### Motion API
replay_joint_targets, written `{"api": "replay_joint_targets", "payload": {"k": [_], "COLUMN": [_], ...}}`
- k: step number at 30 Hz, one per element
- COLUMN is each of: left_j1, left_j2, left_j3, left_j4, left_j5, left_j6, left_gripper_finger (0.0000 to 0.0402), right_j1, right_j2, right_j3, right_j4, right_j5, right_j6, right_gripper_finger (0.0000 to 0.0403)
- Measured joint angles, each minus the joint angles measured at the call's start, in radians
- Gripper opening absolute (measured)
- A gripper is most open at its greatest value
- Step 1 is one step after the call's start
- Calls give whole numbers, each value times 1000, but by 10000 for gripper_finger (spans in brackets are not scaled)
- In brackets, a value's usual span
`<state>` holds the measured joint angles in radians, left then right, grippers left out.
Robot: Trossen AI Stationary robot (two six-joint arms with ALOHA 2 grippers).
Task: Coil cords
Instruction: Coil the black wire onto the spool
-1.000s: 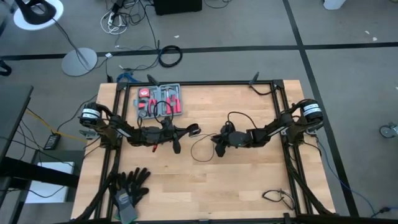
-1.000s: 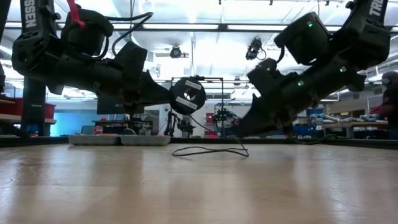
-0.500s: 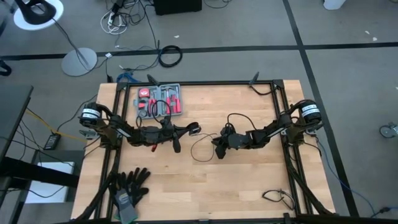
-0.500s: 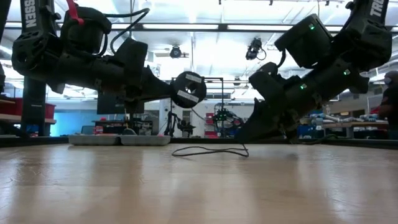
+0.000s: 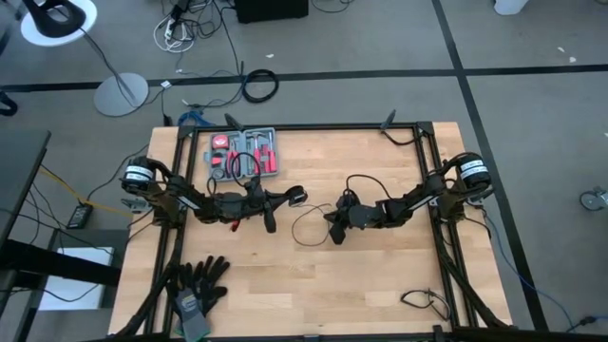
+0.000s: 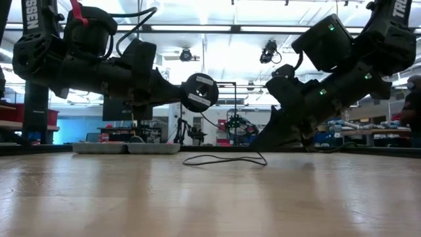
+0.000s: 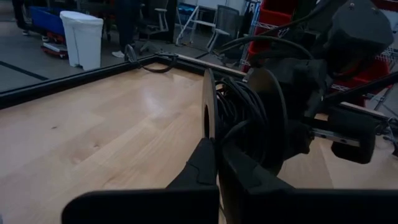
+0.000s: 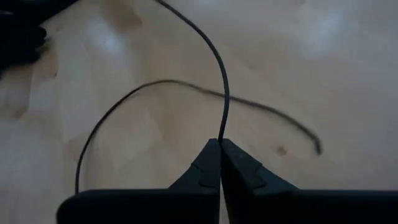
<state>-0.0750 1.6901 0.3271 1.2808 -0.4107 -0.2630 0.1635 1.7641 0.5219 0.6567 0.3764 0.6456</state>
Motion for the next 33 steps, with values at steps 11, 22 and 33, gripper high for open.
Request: {"api": "replay_joint_targets", "payload": {"k": [11,22,33], "left_j1": [0,2,1], "left_j2": [0,0,0], "left_j3": [0,171,193], "left_j4": [-108,-417,-364], "left_j5": [37,-86,-182], "left_j6": [-34,-4,-3], "left_gripper_finger": [0,0,0], "right_j1": [-9,-55,-62], "right_j2": [-185,-52,54], "right_j3": [0,288,441], "right_j4": [4,-79,-357], "right_j5": [128,-67,-92], "right_j6": [-157,-385,-342], "right_gripper_finger": [1,0,0]}}
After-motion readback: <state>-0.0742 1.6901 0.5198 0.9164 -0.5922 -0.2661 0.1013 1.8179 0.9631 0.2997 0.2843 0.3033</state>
